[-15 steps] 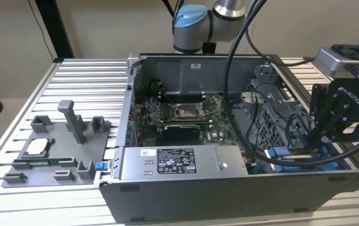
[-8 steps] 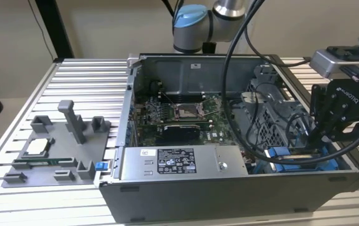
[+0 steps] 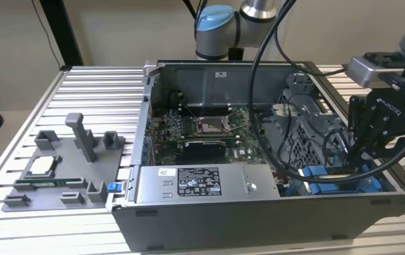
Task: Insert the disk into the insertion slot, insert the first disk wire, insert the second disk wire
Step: 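Insert the first disk wire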
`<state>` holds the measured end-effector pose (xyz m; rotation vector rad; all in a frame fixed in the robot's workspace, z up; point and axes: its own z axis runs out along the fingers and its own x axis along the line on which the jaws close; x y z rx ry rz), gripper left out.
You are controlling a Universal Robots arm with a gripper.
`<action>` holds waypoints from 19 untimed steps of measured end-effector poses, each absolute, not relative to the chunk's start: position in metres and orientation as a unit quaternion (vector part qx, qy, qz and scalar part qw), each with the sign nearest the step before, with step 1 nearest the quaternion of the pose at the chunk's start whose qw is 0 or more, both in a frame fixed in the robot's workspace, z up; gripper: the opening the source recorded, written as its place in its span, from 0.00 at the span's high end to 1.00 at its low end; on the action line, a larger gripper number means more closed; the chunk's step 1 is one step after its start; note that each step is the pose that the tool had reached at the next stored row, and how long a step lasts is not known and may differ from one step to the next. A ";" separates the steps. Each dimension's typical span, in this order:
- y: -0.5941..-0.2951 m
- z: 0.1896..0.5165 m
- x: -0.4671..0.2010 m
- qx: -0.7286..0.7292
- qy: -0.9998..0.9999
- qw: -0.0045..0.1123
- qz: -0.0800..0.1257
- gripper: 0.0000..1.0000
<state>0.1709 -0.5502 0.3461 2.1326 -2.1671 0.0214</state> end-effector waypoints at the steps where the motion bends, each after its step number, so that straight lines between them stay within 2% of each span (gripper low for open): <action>1: -0.550 0.346 0.171 0.700 -0.712 0.051 0.007 1.00; 6: -0.550 0.353 0.171 0.700 -0.712 0.051 0.007 1.00; 11: -0.550 0.376 0.170 0.700 -0.712 0.051 0.007 1.00; 12: -0.550 0.380 0.170 0.700 -0.712 0.051 0.007 0.00; 15: -0.550 0.382 0.170 0.701 -0.711 0.050 0.006 0.00; 19: -0.554 0.382 0.170 0.702 -0.711 0.043 -0.001 0.00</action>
